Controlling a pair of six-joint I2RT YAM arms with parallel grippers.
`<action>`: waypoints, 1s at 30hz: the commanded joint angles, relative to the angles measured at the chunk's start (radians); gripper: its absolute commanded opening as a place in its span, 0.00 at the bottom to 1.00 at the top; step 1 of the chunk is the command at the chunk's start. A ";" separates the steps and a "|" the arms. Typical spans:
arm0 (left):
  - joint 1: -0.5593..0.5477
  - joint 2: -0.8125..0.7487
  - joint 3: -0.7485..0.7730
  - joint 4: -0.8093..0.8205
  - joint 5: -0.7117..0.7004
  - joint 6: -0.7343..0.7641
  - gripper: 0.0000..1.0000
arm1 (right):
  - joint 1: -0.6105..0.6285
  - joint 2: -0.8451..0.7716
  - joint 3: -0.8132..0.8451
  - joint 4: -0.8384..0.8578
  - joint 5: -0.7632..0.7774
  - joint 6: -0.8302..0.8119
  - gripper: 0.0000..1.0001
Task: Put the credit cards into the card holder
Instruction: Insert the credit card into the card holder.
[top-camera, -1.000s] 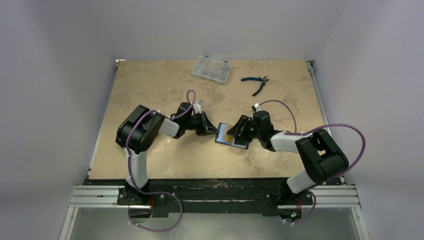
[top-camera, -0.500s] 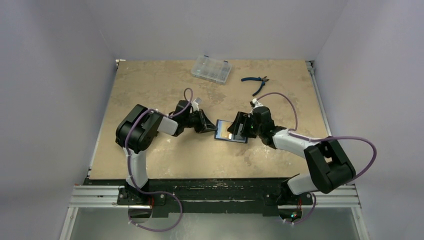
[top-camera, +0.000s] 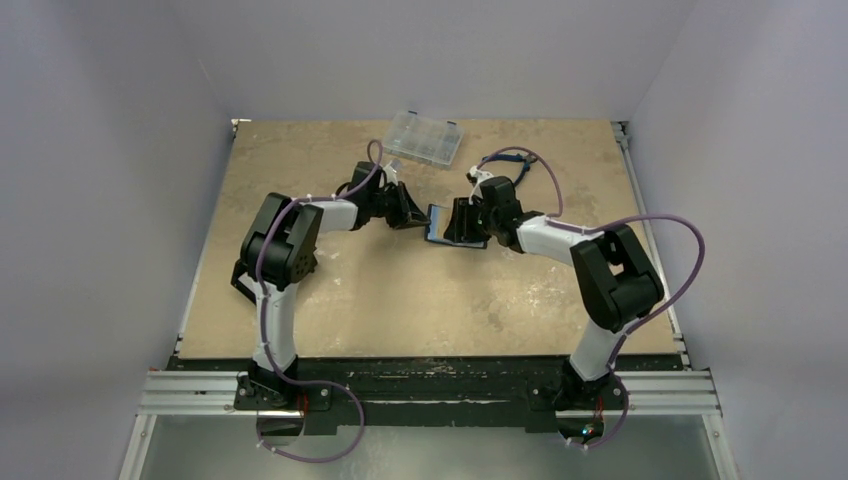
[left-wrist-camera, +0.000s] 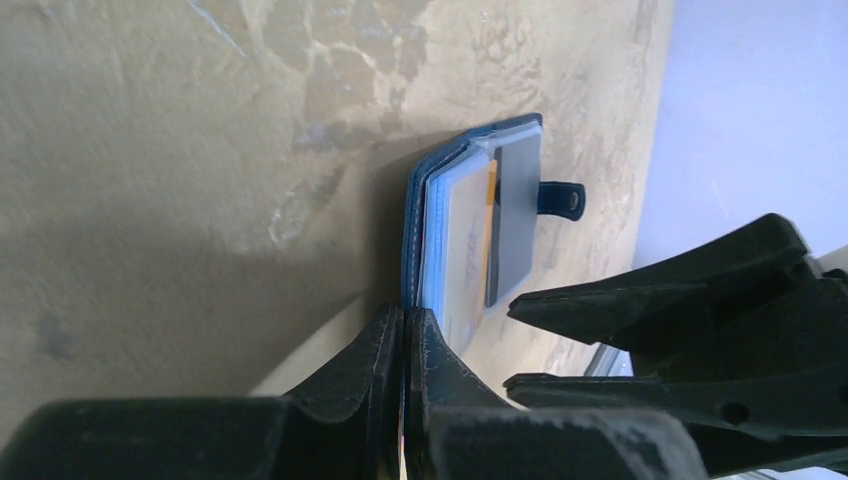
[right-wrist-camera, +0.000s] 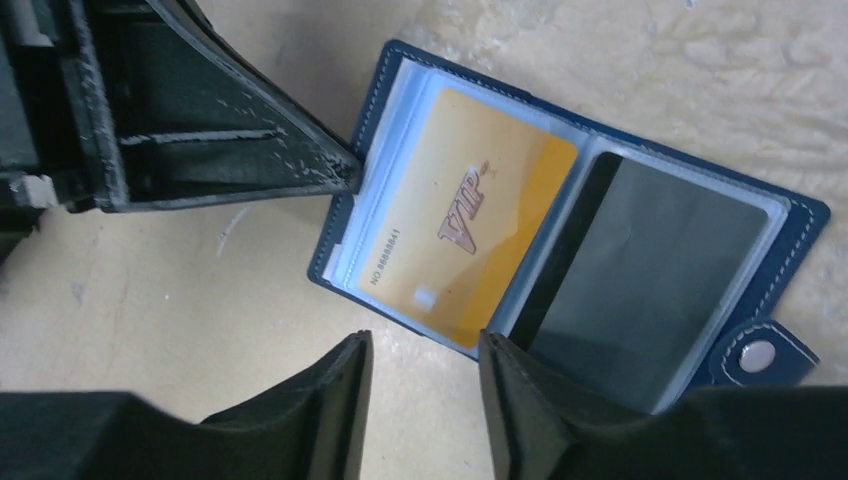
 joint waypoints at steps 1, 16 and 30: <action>0.022 0.031 0.064 -0.123 -0.008 0.104 0.00 | -0.002 0.032 0.094 0.026 -0.033 -0.030 0.45; 0.036 0.024 0.034 -0.079 0.024 0.083 0.00 | -0.002 0.150 0.134 0.063 -0.019 0.014 0.41; 0.043 -0.111 0.084 -0.213 -0.043 0.194 0.38 | -0.052 0.193 0.034 0.209 -0.120 0.122 0.43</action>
